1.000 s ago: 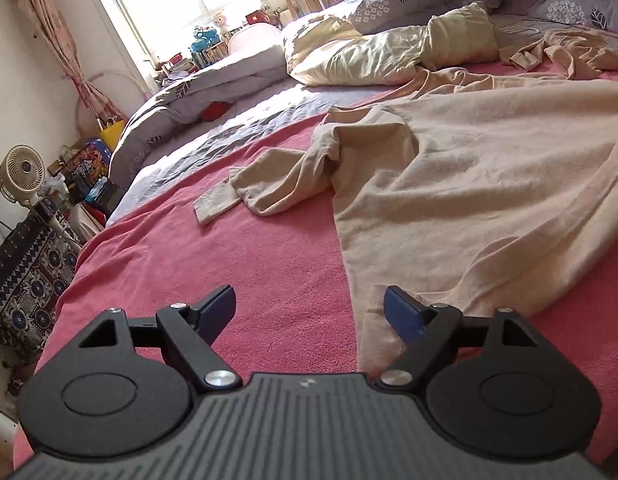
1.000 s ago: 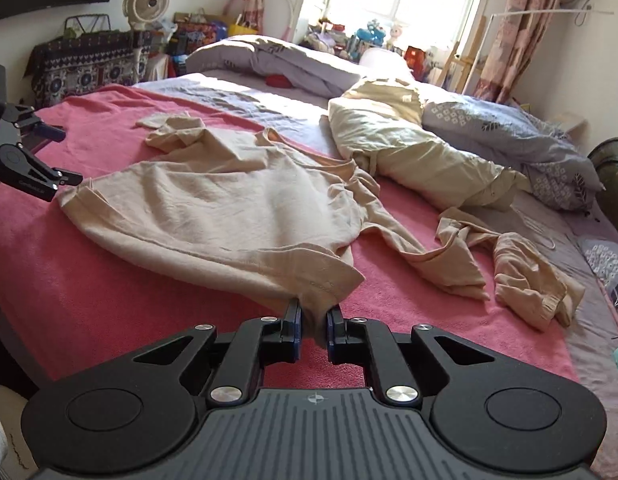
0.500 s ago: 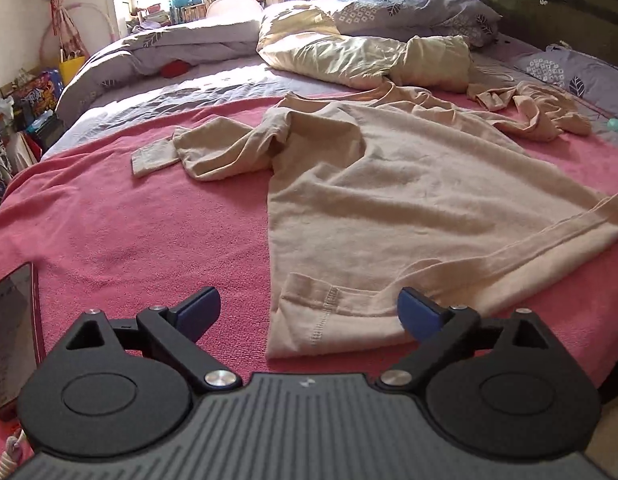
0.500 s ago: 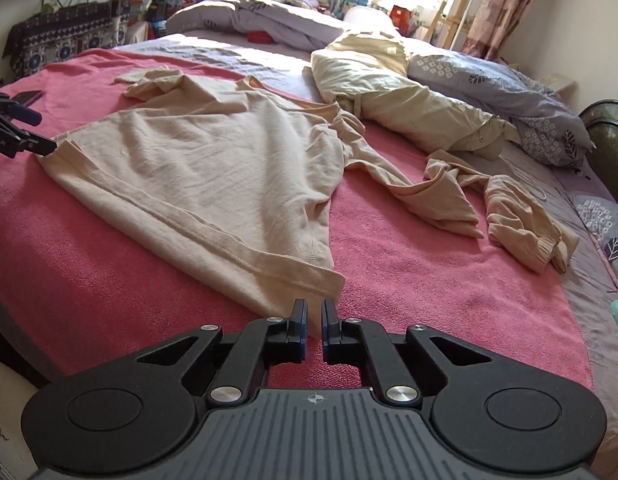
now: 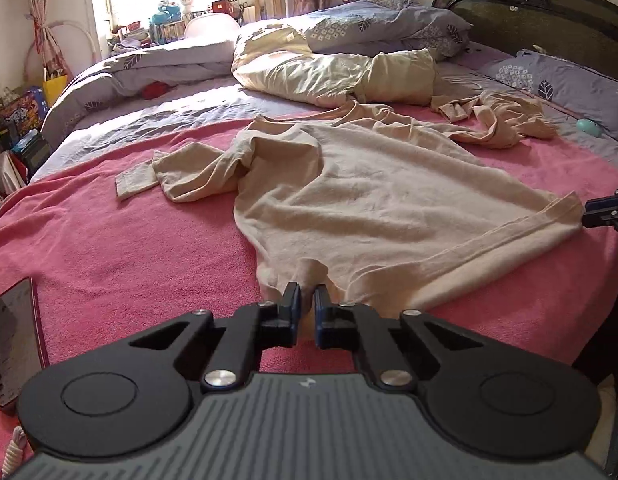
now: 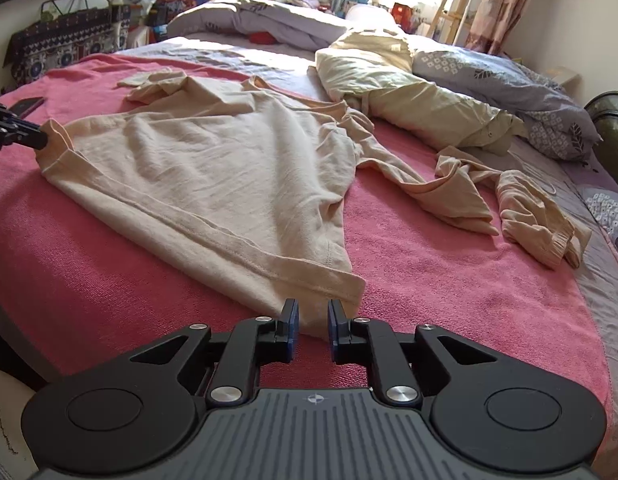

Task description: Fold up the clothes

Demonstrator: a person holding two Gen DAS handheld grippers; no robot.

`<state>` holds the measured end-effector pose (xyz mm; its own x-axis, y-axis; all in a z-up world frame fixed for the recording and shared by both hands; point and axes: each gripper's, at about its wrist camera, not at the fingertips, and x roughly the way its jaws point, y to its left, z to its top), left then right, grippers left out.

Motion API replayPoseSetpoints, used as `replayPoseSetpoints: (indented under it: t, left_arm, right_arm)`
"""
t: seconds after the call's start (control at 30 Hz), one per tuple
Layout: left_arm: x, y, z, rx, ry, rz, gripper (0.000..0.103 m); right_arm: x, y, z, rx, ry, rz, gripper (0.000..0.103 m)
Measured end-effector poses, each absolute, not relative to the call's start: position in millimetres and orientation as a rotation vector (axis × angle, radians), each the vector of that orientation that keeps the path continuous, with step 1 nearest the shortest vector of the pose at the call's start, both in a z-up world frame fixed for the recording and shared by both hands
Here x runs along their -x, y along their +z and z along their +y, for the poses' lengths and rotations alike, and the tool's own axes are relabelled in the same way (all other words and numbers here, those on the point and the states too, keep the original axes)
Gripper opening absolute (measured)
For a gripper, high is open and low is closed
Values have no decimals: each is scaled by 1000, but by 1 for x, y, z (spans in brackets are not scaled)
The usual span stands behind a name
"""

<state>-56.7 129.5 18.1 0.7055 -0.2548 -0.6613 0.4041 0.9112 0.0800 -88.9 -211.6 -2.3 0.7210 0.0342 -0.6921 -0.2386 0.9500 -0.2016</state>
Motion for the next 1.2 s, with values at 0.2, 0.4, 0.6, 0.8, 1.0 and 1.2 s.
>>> replayPoseSetpoints:
  t: [0.2, 0.4, 0.6, 0.8, 1.0, 1.2]
  left_arm:
    - [48, 10, 138, -286, -333, 747, 16]
    - [41, 13, 122, -389, -306, 614, 102]
    - [55, 2, 105, -501, -398, 613, 87]
    - [77, -19, 107, -618, -507, 718, 77]
    - [69, 17, 121, -528, -420, 615, 80]
    - [6, 44, 79, -388, -270, 495, 90]
  right_arm:
    - [84, -3, -208, 293, 159, 744, 39]
    - [73, -17, -183, 465, 183, 708, 73]
    - [70, -19, -172, 424, 237, 738, 16]
    - [102, -17, -161, 532, 401, 799, 12]
    - [78, 18, -211, 214, 286, 711, 36]
    - [-14, 18, -264, -57, -126, 567, 52]
